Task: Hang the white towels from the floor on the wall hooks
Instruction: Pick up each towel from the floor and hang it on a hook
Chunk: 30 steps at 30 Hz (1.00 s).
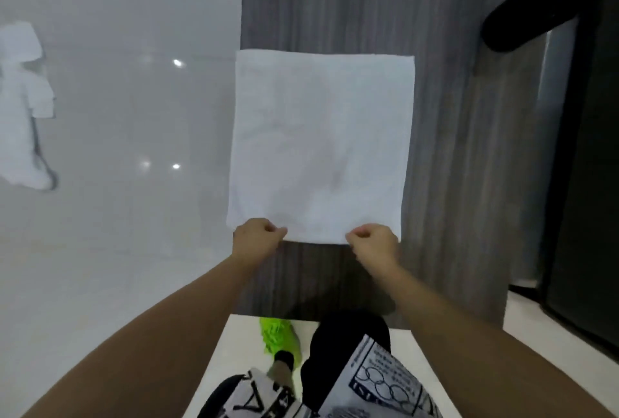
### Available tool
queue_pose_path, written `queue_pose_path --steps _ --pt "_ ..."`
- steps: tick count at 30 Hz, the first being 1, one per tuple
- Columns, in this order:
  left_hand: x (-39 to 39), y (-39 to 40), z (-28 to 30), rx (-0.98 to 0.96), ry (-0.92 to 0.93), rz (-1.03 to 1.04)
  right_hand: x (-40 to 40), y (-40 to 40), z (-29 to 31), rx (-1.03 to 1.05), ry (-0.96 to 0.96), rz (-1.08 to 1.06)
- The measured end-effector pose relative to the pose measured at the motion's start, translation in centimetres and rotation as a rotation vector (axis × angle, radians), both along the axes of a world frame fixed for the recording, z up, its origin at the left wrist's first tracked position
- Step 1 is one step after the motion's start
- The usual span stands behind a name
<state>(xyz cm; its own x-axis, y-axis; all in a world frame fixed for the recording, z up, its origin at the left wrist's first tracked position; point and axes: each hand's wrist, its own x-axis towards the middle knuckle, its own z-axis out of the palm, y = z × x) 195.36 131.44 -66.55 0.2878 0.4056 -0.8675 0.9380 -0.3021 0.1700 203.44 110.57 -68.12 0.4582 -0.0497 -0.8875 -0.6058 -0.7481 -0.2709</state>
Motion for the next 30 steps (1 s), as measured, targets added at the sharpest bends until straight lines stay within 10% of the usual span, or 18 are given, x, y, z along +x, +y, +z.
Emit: queue_pose_path --steps 6,10,21,30 --pt "-0.9 -3.9 -2.4 -0.241 0.078 0.931 -4.2 3.3 -1.4 0.148 0.349 -0.847" --pt "0.6 -3.4 -2.4 -0.307 0.074 1.148 -3.7 4.6 -1.3 0.162 0.337 -1.073" --pt "4.6 -1.6 9.3 -0.279 -0.455 1.182 0.0 8.8 10.5 0.302 -0.081 -1.195" --pt "1.6 2.8 26.4 0.111 -0.928 0.641 -2.2 12.5 26.0 0.444 -0.666 -0.519"
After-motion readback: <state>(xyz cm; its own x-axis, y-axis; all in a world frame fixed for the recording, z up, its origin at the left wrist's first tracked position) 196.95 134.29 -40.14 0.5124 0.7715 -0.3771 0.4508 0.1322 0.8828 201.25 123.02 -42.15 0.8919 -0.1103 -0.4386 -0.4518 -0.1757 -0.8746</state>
